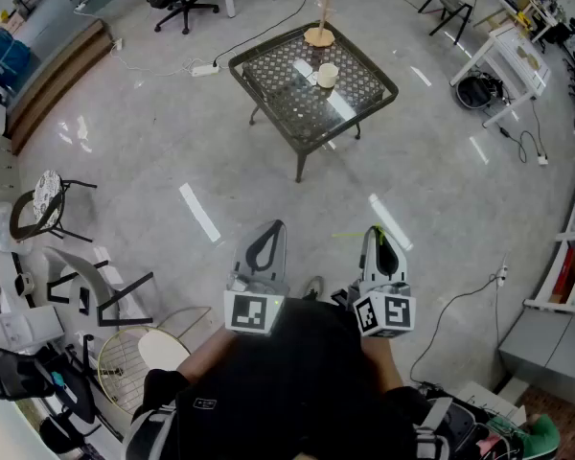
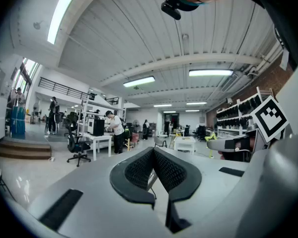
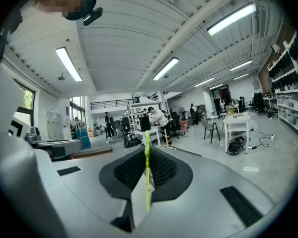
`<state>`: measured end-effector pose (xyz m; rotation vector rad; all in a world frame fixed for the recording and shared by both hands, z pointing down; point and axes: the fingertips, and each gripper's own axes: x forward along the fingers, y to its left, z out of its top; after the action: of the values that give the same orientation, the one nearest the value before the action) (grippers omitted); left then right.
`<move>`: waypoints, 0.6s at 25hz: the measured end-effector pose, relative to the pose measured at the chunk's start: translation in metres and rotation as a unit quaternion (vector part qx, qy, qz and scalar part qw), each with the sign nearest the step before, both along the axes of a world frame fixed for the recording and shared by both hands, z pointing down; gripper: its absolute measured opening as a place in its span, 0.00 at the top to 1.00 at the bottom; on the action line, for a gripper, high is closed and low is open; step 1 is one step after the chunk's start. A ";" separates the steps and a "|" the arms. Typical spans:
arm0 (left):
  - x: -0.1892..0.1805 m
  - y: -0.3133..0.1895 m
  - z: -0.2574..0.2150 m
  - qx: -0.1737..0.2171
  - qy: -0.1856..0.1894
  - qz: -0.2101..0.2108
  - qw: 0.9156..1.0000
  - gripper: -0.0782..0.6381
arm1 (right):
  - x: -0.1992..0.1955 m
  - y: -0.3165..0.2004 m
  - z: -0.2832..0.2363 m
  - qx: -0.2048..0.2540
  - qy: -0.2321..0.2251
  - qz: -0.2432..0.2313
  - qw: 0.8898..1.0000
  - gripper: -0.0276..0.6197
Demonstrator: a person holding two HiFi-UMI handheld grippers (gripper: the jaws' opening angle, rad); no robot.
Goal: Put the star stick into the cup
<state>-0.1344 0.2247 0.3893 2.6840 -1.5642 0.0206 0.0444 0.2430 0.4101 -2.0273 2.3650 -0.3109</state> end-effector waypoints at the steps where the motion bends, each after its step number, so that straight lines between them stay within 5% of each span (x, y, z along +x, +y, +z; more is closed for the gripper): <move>1: 0.002 0.000 0.000 -0.001 0.002 -0.001 1.000 0.87 | 0.001 0.000 0.000 0.000 -0.001 -0.001 1.000 0.92; 15: 0.044 -0.001 0.004 -0.008 -0.006 -0.005 1.000 0.87 | 0.037 -0.003 0.003 0.005 -0.025 -0.020 0.999 0.92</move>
<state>-0.0900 0.2238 0.3929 2.6692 -1.5744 0.0492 0.0811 0.2401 0.4135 -1.9462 2.3757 -0.3438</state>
